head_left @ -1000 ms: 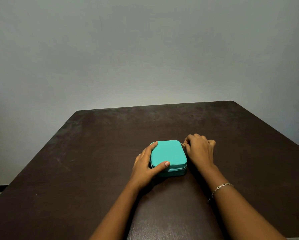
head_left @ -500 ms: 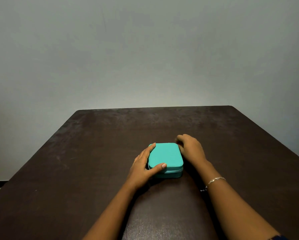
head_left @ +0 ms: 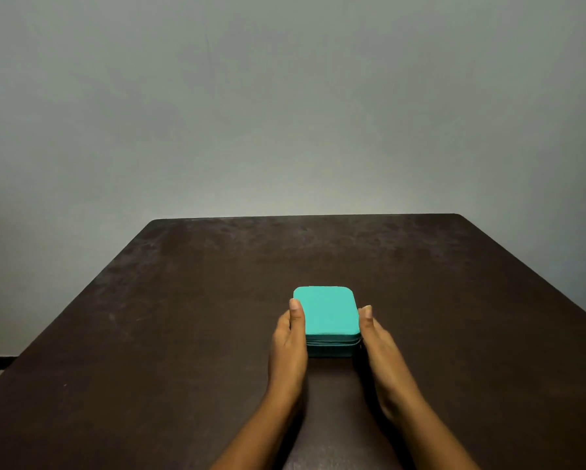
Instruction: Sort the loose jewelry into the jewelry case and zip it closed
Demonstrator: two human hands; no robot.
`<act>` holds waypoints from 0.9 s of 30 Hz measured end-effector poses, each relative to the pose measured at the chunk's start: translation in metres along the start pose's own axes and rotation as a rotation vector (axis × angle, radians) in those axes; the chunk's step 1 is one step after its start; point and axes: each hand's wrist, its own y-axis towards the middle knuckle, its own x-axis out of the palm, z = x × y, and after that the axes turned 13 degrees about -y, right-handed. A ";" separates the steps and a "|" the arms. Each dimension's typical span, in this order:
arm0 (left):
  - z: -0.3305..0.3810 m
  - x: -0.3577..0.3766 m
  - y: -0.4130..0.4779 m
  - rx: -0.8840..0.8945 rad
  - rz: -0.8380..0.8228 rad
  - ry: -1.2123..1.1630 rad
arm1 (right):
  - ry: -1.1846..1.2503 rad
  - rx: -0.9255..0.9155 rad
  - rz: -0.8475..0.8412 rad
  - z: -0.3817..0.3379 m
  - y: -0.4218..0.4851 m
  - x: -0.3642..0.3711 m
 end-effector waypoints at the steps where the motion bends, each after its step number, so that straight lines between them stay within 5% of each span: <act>1: 0.001 0.001 0.005 -0.005 -0.006 0.007 | -0.001 0.008 0.005 -0.002 0.006 -0.001; 20: 0.013 0.013 0.095 0.070 -0.154 0.332 | -0.263 -0.029 0.016 -0.016 0.100 -0.003; 27: -0.007 -0.004 0.070 0.181 -0.156 0.899 | -0.632 -0.141 0.058 0.008 0.080 -0.006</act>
